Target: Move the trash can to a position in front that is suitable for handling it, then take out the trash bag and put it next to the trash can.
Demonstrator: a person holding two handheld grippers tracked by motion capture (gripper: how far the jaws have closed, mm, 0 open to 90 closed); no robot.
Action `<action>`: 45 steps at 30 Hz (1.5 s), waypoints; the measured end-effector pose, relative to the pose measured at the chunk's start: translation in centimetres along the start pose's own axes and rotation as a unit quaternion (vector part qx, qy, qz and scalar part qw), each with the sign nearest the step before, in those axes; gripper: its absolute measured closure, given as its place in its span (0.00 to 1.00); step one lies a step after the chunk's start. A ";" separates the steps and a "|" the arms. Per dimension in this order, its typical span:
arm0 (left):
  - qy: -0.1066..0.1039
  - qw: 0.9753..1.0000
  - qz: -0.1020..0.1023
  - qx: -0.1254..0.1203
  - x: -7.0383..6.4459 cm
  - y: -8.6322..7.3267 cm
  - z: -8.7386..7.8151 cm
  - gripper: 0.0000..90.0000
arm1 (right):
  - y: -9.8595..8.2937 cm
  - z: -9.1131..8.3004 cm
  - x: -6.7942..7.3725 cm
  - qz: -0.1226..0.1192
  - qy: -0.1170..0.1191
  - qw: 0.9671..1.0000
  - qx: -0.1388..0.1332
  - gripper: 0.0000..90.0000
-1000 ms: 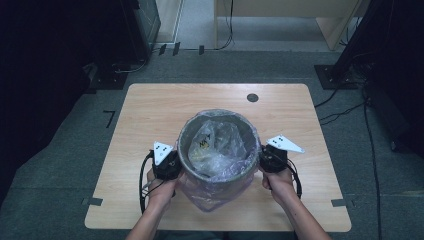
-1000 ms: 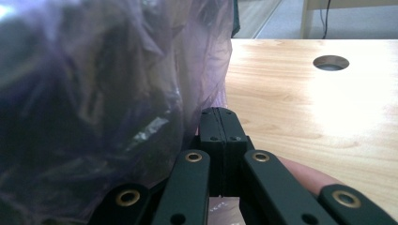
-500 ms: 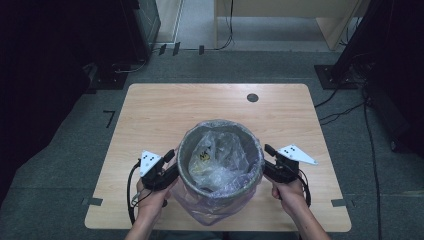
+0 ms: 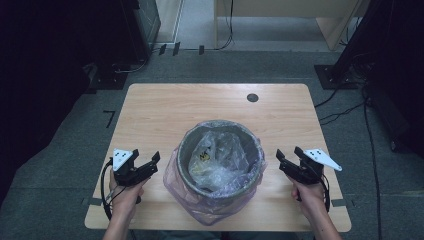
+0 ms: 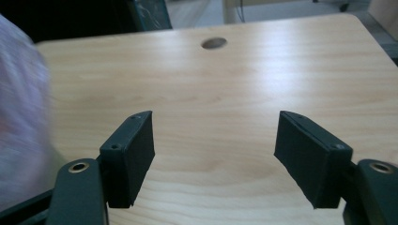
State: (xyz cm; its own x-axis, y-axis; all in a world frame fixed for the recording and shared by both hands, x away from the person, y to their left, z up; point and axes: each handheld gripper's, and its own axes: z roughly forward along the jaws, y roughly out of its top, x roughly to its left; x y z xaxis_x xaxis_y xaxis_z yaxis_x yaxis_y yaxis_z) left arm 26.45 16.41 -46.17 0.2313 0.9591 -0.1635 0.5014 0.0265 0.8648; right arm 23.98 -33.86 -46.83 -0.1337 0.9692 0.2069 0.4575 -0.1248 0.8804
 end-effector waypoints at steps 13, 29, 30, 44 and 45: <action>0.007 0.991 0.070 0.116 1.7 -4.4 2.8 0.21 | -3.4 2.4 -1.9 -0.010 -0.058 0.994 0.095 0.30; -0.098 0.972 0.170 0.131 -0.9 -5.9 1.5 0.22 | -3.8 2.9 -1.6 -0.020 -0.070 0.991 0.116 0.30; -0.105 0.970 0.175 0.132 -1.3 -6.0 1.5 0.21 | -3.8 2.9 -1.5 -0.021 -0.070 0.990 0.117 0.30; -0.116 0.975 0.165 0.088 -5.5 -5.6 1.9 0.23 | -4.3 3.2 -0.5 -0.061 -0.073 0.986 0.137 0.29; -0.117 0.977 0.160 0.081 -5.5 -5.4 1.8 0.23 | -4.3 3.2 -0.5 -0.057 -0.070 0.986 0.143 0.29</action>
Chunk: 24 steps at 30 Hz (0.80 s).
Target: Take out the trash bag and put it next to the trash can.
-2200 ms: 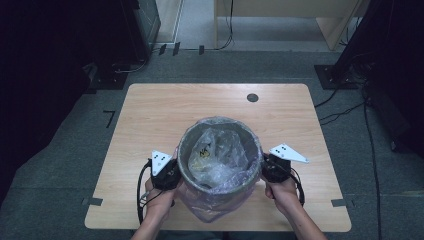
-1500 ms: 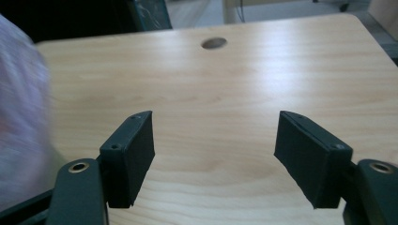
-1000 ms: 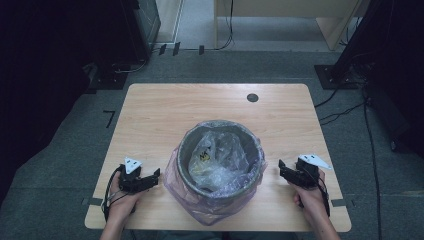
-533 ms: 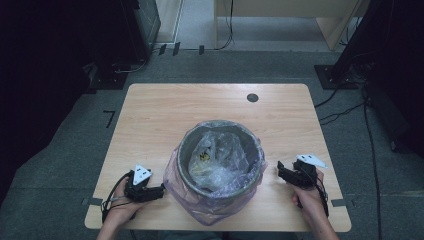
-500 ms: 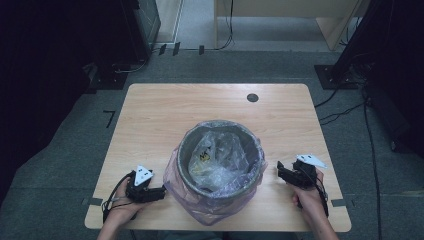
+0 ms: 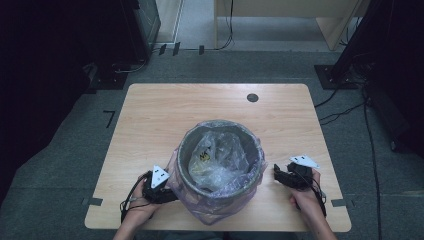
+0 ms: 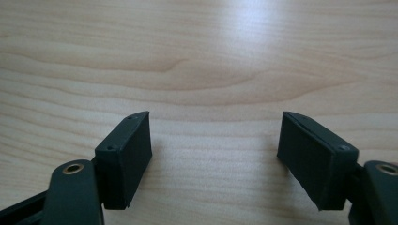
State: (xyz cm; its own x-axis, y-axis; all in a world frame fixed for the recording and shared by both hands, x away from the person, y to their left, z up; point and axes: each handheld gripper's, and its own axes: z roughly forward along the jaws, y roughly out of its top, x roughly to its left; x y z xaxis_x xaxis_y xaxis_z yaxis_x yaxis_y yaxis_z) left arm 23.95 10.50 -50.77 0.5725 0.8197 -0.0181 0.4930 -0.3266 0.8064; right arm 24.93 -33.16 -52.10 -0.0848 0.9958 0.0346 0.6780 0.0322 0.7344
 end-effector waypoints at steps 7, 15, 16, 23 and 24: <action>0.000 0.999 -0.023 -0.036 0.2 0.8 -0.9 0.23 | -0.8 -0.8 0.9 -0.030 0.023 0.999 0.007 0.26; 0.000 0.998 -0.028 -0.048 0.0 1.4 -1.3 0.23 | -1.9 -1.9 3.2 -0.058 0.054 0.997 0.007 0.28; 0.000 0.998 -0.028 -0.051 0.0 1.5 -1.4 0.23 | -1.9 -1.9 3.4 -0.062 0.056 0.996 0.006 0.31; 0.007 0.997 -0.029 -0.064 0.1 2.2 -1.8 0.23 | -1.8 -1.9 6.5 -0.118 0.086 0.989 -0.003 0.30; 0.007 0.997 -0.029 -0.065 0.1 2.3 -1.9 0.23 | -1.8 -1.9 7.1 -0.123 0.090 0.988 -0.005 0.29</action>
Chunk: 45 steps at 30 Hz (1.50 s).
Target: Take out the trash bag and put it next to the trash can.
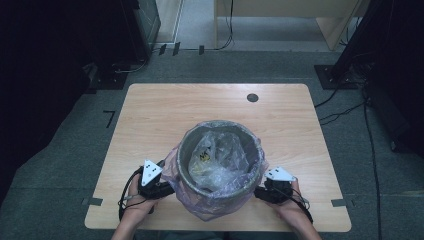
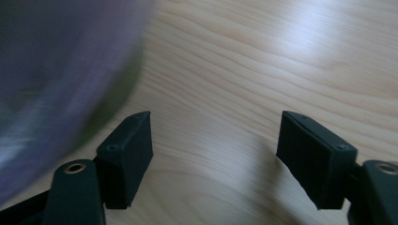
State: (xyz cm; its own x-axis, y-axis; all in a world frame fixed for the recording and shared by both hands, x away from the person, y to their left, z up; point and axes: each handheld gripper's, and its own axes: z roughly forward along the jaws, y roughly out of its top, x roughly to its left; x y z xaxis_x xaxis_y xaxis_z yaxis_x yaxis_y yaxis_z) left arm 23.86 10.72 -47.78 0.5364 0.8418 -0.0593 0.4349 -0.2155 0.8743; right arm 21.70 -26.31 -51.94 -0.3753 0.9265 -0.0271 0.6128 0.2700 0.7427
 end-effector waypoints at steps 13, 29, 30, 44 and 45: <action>-0.015 0.998 -0.027 -0.059 0.1 2.8 -2.7 0.23 | 3.3 -3.8 -0.4 0.108 0.071 0.984 -0.121 0.29; 0.070 0.983 -0.068 -0.158 -0.1 7.8 -6.7 0.22 | 8.4 -9.5 -2.0 0.150 0.072 0.961 -0.219 0.30; 0.071 0.982 -0.067 -0.162 -0.2 8.2 -6.8 0.22 | 8.7 -9.7 -2.0 0.151 0.074 0.960 -0.224 0.30; 0.014 0.979 -0.028 -0.202 -4.5 15.6 -5.9 0.24 | 16.3 -12.0 1.2 0.094 0.100 0.953 -0.269 0.29; 0.012 0.978 -0.027 -0.207 -4.8 16.2 -6.0 0.24 | 16.9 -12.3 1.3 0.093 0.100 0.951 -0.276 0.29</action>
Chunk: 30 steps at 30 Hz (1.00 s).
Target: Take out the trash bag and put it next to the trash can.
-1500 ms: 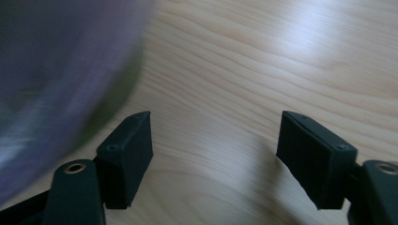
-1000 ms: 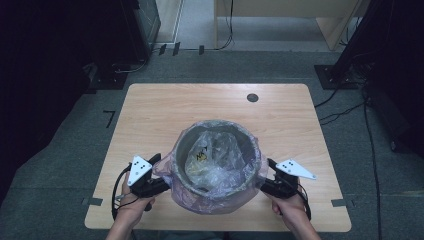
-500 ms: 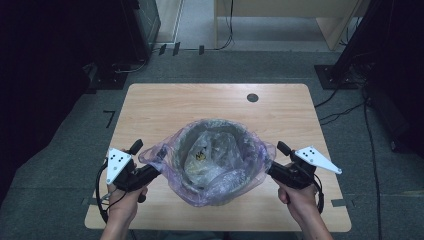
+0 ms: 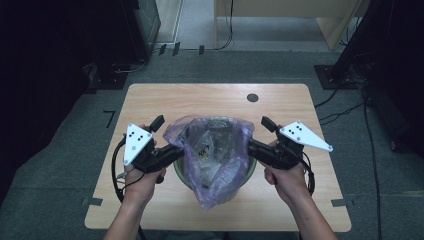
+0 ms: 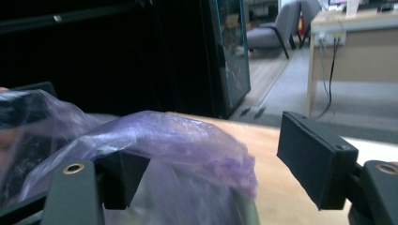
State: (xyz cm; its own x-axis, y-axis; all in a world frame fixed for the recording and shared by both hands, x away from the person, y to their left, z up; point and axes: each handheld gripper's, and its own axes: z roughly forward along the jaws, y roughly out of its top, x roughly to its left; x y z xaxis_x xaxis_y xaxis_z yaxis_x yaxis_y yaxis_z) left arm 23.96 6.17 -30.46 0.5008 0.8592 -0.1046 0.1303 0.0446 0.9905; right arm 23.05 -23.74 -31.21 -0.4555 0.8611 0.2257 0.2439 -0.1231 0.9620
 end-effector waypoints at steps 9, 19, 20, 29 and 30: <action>-0.087 0.996 -0.017 -0.011 -1.8 0.7 0.8 0.55 | 1.1 0.0 3.3 -0.029 0.086 0.996 -0.006 0.26; -0.194 0.980 -0.046 0.005 -1.6 1.1 0.6 0.97 | -1.1 2.3 5.9 -0.107 0.113 0.987 0.042 0.17; -0.202 0.978 -0.044 0.004 -1.5 1.1 0.5 0.98 | -1.3 2.4 6.2 -0.117 0.109 0.986 0.040 0.18; -0.288 0.957 -0.028 0.011 -2.7 1.1 -0.5 0.99 | -1.2 3.6 8.5 -0.174 0.073 0.981 0.038 0.17; -0.296 0.955 -0.026 0.011 -2.8 1.1 -0.7 0.99 | -1.1 3.8 8.6 -0.178 0.065 0.981 0.035 0.17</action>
State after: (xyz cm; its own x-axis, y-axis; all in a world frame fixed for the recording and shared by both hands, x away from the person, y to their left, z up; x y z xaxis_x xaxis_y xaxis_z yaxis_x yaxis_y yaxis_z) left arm 22.08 4.13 -28.98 0.8881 0.4171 -0.1932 0.1839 0.0627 0.9809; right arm 22.12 -14.34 -30.90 -0.6267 0.7728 -0.1002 0.1064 0.2123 0.9714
